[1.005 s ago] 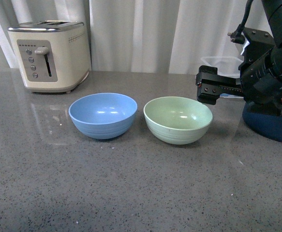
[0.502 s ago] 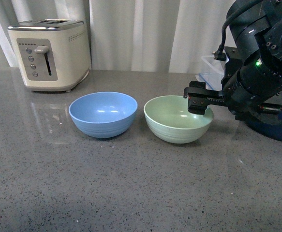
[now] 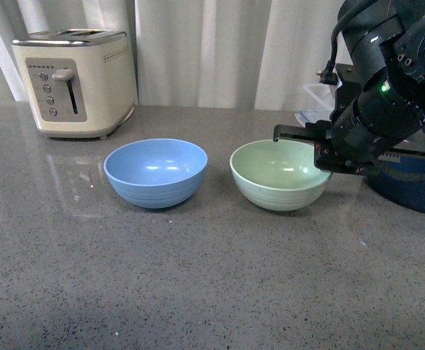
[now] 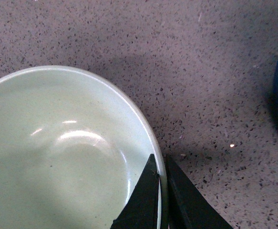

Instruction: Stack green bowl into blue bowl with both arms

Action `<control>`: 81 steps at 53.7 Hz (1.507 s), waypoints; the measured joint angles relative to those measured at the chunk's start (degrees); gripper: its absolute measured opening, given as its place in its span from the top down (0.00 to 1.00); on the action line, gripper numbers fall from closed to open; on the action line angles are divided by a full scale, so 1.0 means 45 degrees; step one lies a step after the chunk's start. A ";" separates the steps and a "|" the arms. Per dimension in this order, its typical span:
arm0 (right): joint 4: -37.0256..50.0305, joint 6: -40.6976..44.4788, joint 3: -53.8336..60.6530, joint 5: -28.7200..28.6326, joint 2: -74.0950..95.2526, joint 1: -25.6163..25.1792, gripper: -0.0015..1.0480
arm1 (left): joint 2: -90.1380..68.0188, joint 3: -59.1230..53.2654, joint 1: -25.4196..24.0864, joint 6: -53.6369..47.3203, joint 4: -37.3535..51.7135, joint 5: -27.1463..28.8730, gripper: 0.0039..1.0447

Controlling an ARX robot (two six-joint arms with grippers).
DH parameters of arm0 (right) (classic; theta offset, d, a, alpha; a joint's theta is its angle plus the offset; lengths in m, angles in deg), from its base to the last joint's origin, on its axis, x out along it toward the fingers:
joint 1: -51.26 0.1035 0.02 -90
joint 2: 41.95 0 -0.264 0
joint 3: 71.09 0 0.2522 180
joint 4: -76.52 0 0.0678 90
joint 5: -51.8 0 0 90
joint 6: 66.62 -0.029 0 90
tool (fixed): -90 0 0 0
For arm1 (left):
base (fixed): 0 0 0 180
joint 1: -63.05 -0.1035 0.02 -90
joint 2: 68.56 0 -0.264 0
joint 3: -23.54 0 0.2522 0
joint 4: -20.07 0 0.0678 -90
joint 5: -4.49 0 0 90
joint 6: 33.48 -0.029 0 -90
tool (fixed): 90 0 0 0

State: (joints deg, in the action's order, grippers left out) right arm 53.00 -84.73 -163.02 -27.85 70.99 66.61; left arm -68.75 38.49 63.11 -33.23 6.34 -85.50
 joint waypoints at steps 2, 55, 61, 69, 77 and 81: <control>-0.0010 0.0102 0.0000 0.0063 -0.0141 0.0029 0.99 | 0.0000 0.0000 0.0000 0.0005 0.0000 0.0000 0.06; -0.1632 0.1132 -0.5406 0.0160 0.2448 0.3104 0.99 | 0.0000 0.0000 0.0000 0.0000 0.0000 0.0000 0.06; -0.1627 0.1161 -0.5406 0.0068 0.2453 0.3186 0.87 | 0.0000 0.0000 0.0000 0.0000 0.0000 0.0000 0.06; -0.1253 0.1073 -0.4935 -0.0379 0.1904 0.3254 0.67 | 0.0000 0.0000 0.0000 0.0000 0.0000 0.0000 0.06; -0.0165 0.0860 -0.3317 -0.1316 0.0087 0.3147 0.46 | 0.0000 0.0000 0.0000 0.0005 0.0000 0.0000 0.06; 0.0656 0.0748 -0.2220 -0.1919 -0.1224 0.2890 0.36 | 0.0000 0.0000 0.0000 0.0000 0.0000 0.0005 0.06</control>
State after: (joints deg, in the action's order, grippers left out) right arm 55.95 -81.36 -173.01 -36.49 65.48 79.62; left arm -68.75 38.49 63.11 -33.23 6.34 -85.47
